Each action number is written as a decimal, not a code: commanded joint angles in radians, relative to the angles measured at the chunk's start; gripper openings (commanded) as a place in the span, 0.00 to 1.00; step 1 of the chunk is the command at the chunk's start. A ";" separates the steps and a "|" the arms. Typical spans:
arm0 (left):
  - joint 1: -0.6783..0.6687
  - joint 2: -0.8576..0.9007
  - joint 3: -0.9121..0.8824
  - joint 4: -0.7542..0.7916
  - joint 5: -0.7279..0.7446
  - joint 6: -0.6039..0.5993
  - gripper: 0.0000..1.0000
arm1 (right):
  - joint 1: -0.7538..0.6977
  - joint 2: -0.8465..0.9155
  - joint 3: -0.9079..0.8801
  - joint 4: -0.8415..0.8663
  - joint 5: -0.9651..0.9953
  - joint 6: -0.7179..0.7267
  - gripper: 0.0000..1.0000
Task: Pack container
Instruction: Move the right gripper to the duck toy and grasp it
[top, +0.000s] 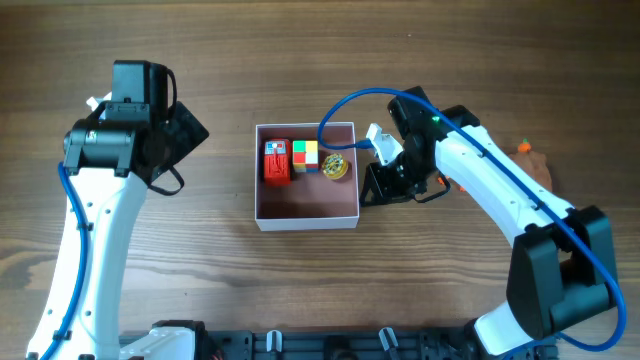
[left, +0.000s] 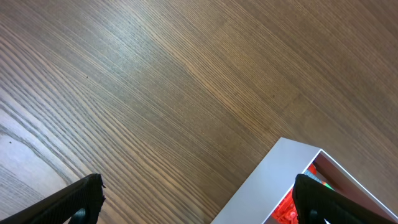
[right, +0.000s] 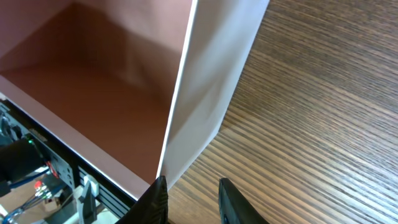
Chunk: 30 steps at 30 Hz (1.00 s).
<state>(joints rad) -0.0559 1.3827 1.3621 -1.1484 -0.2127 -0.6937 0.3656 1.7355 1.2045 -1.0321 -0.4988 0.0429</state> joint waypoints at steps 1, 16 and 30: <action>0.006 0.007 -0.010 -0.001 -0.016 0.005 0.98 | 0.004 0.011 -0.002 0.023 -0.018 0.008 0.27; 0.006 0.007 -0.010 -0.001 -0.016 0.005 0.98 | -0.281 -0.068 0.276 0.033 0.635 0.307 0.99; 0.006 0.007 -0.010 0.000 -0.016 0.005 0.98 | -0.391 0.365 0.273 0.009 0.496 0.193 0.87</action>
<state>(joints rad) -0.0559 1.3830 1.3621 -1.1484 -0.2127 -0.6937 -0.0299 2.0666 1.4815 -1.0183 0.0460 0.2604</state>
